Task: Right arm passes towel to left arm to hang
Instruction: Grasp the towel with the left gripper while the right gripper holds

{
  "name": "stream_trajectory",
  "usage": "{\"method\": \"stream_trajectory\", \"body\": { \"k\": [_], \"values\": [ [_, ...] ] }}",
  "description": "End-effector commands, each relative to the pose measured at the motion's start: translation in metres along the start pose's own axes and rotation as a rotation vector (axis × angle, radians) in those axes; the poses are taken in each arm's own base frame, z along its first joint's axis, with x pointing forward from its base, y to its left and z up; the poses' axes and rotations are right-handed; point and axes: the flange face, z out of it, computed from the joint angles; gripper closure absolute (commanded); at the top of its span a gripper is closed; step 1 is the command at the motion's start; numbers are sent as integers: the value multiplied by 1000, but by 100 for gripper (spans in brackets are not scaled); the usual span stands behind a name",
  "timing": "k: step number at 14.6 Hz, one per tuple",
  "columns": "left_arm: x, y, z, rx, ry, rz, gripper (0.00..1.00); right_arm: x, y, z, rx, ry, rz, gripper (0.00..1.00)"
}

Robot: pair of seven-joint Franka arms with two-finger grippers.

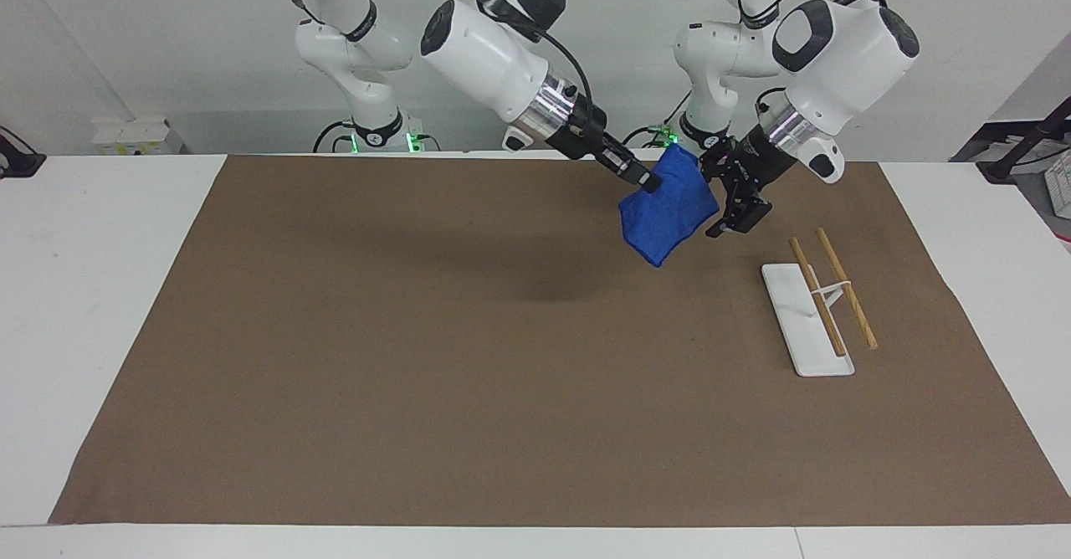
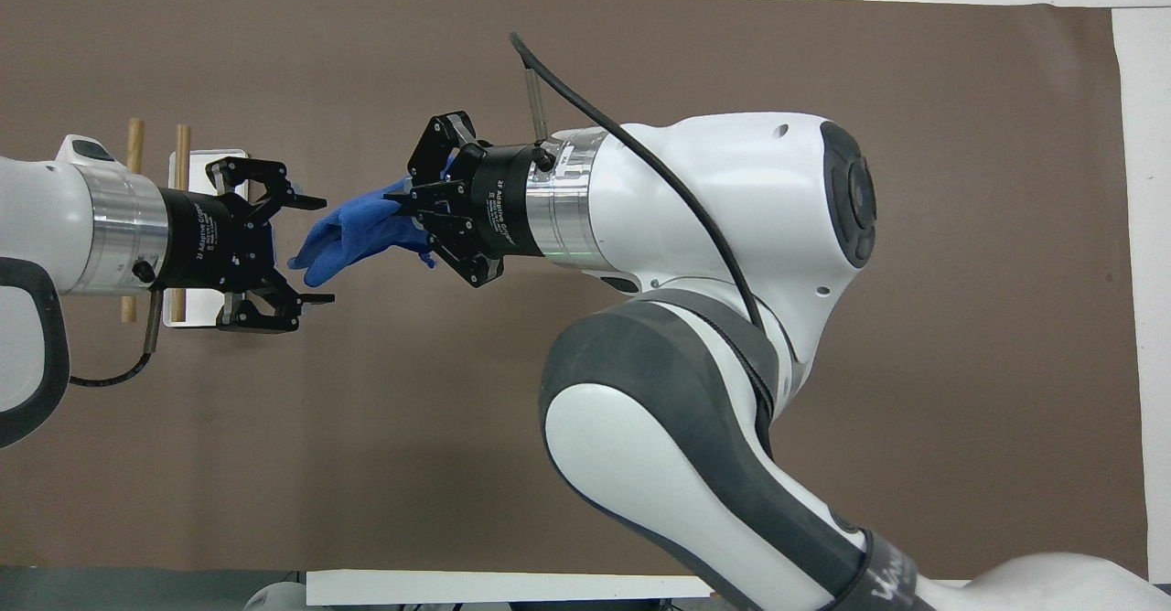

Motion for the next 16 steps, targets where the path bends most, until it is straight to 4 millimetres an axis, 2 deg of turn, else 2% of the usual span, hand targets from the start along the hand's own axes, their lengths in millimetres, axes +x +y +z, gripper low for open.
{"method": "stream_trajectory", "body": {
  "k": [1, 5, 7, 13, 16],
  "values": [
    [0, -9, -2, -10, -18, -20, 28, -1, -2, 0, 8, -20, 21, 100],
    [1, -8, -1, -6, -16, -11, 86, 0, -2, 0, 8, -19, 22, 100],
    [1, -8, -1, -6, -16, -8, 100, 0, -2, 0, 8, -18, 21, 100],
    [2, -7, -2, -11, -13, 50, 100, -1, -2, -1, 8, -18, 18, 100],
    [5, 0, -7, -43, -8, 54, 100, 0, -2, 0, 7, -16, 15, 100]
  ]
}}
